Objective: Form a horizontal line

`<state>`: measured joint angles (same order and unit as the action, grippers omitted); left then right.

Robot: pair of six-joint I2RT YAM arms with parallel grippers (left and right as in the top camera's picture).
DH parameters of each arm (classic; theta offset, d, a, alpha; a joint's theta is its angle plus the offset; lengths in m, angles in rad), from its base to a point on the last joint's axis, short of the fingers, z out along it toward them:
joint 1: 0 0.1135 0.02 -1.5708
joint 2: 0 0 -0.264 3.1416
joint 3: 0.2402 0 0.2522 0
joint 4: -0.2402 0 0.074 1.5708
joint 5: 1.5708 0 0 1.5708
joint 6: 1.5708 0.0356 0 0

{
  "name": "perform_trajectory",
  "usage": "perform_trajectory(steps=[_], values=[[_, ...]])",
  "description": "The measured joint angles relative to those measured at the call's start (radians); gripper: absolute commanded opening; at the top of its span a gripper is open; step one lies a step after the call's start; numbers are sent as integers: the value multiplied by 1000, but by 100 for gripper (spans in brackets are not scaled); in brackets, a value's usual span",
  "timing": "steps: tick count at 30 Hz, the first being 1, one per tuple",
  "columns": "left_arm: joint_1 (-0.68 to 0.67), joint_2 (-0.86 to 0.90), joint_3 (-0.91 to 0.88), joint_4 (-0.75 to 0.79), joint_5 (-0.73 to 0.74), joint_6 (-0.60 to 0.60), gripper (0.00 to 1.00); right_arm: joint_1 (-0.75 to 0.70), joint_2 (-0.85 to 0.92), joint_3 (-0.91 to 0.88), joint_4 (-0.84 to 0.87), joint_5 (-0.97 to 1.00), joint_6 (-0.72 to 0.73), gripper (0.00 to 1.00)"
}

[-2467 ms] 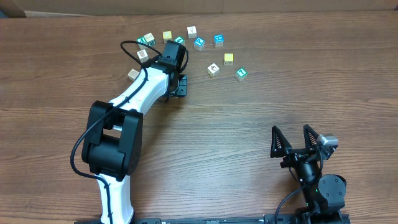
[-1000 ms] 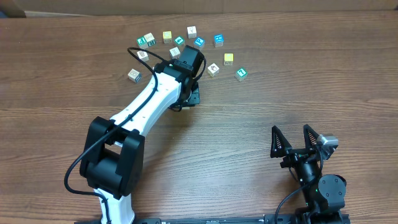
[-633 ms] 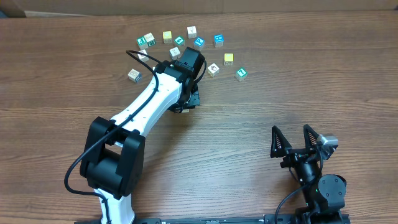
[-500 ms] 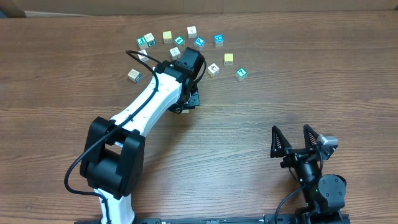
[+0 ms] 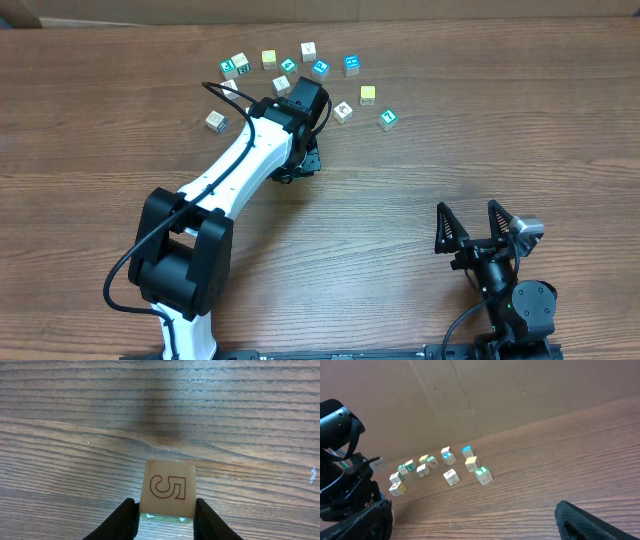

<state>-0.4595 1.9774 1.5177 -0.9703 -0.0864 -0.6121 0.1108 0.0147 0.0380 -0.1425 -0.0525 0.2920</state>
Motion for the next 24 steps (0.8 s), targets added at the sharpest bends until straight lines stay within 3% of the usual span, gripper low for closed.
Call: perform_trajectory(steps=[19, 22, 24], values=[[0, 0, 0, 1, 0, 0, 34, 0, 0, 0, 0, 0, -1, 100], [0, 0, 0, 2, 0, 0, 39, 0, 0, 0, 0, 0, 0, 100], [0, 0, 0, 6, 0, -2, 48, 0, 0, 0, 0, 0, 0, 100]])
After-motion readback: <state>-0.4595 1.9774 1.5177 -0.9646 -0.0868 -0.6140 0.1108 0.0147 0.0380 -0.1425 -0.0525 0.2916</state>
